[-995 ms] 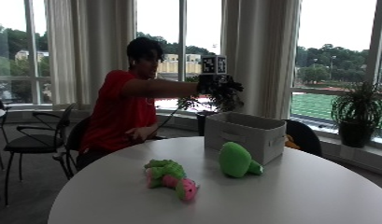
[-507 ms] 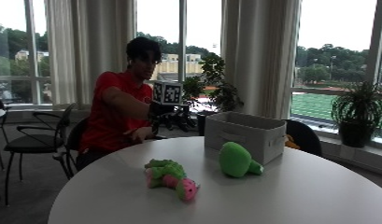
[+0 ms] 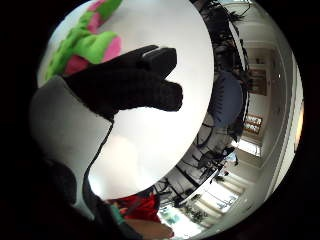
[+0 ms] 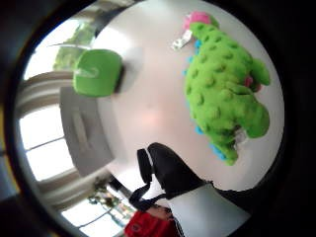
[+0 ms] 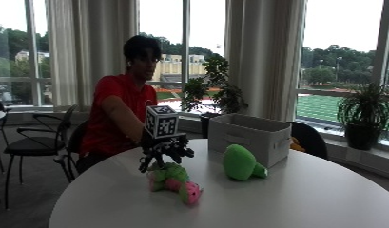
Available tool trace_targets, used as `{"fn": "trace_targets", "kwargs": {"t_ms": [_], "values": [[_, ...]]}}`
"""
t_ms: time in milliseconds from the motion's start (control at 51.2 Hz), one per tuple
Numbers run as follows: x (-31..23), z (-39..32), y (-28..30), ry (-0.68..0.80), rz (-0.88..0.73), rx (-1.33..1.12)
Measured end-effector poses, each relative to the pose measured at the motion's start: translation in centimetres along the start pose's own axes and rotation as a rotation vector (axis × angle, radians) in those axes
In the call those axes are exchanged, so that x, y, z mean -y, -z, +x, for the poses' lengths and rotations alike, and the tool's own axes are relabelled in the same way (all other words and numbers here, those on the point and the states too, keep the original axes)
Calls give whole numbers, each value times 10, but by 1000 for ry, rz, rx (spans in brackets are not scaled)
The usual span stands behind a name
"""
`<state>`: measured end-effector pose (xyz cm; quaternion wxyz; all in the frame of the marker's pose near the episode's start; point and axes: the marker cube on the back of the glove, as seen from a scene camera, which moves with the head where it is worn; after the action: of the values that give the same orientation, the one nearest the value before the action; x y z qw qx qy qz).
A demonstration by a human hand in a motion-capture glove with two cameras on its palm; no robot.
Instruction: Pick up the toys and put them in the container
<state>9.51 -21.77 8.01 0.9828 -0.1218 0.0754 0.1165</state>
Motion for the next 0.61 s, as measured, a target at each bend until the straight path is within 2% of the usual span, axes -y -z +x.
{"fn": "trace_targets", "kwargs": {"t_ms": [234, 468, 605], "values": [[26, -4, -42, -24, -126, -94], [28, -4, -35, -1, -249, -165], [24, -7, -34, 12, -203, -82]]}}
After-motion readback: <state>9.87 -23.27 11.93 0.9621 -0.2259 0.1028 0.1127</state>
